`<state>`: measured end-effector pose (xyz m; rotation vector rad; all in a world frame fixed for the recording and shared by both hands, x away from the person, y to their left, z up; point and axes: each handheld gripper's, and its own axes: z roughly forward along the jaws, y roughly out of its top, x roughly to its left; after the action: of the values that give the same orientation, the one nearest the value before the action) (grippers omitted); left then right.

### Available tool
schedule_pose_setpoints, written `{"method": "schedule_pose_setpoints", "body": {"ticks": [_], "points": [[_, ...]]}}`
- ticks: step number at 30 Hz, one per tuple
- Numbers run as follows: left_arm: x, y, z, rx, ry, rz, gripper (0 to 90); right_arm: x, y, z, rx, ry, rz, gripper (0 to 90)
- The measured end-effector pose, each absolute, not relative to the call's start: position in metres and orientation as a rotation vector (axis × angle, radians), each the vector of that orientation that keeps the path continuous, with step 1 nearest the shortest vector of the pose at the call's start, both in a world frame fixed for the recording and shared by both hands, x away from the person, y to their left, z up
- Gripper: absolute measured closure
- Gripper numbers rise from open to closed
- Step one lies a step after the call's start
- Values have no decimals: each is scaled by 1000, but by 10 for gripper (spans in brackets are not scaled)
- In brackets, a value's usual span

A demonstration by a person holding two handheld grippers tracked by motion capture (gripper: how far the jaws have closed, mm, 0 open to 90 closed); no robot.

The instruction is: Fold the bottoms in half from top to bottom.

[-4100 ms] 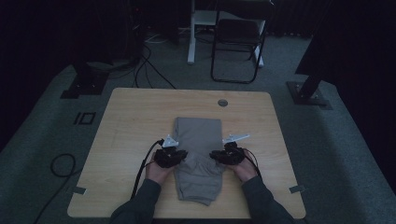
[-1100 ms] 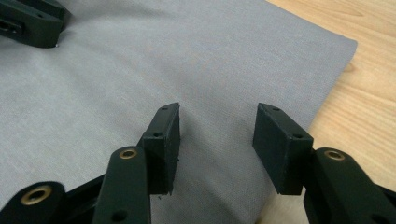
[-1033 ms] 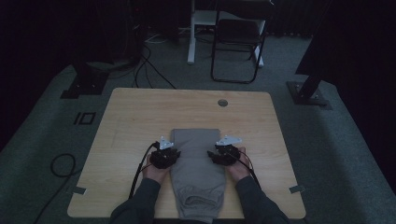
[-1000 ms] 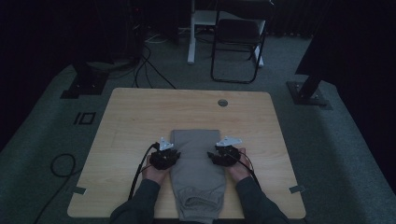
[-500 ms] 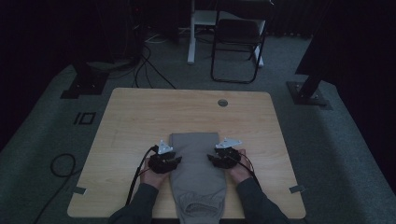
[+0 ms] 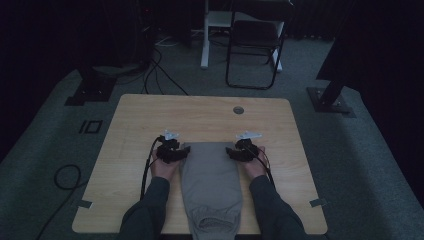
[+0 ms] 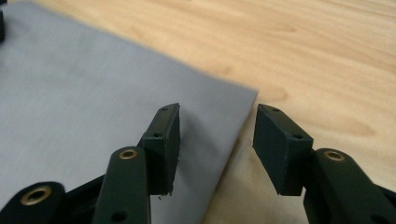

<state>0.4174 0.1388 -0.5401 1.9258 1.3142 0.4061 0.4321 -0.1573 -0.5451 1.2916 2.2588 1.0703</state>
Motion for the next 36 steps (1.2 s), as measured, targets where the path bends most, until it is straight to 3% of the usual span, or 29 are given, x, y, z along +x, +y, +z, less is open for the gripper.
{"method": "schedule_pose_setpoints", "body": {"ticks": [10,21,36], "points": [[432,138,-549,1936,1333,346,469,452,-156,-551,1347,2268,1092,526],[432,140,-548,1946,1293,270,766,451,-152,-549,1315,2336,1079,825],[443,143,-522,1903,1268,347,791,459,-148,-525,1258,2273,1117,859]]}}
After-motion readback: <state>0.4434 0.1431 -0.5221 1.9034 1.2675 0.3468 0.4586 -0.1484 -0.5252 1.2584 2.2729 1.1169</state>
